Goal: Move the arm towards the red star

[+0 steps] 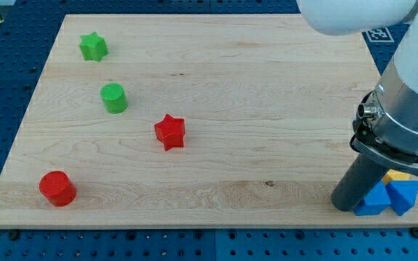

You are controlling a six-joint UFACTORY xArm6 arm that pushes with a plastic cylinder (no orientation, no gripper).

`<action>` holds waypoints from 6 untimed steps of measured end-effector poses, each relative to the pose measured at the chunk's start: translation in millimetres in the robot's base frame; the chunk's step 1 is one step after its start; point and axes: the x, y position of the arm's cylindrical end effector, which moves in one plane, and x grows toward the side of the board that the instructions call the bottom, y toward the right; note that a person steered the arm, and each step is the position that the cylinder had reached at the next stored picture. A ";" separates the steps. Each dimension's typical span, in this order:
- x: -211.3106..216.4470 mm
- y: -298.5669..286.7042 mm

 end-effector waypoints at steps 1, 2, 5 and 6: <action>0.1 -0.7; 3.2 -43.9; -27.1 -223.2; -56.9 -249.5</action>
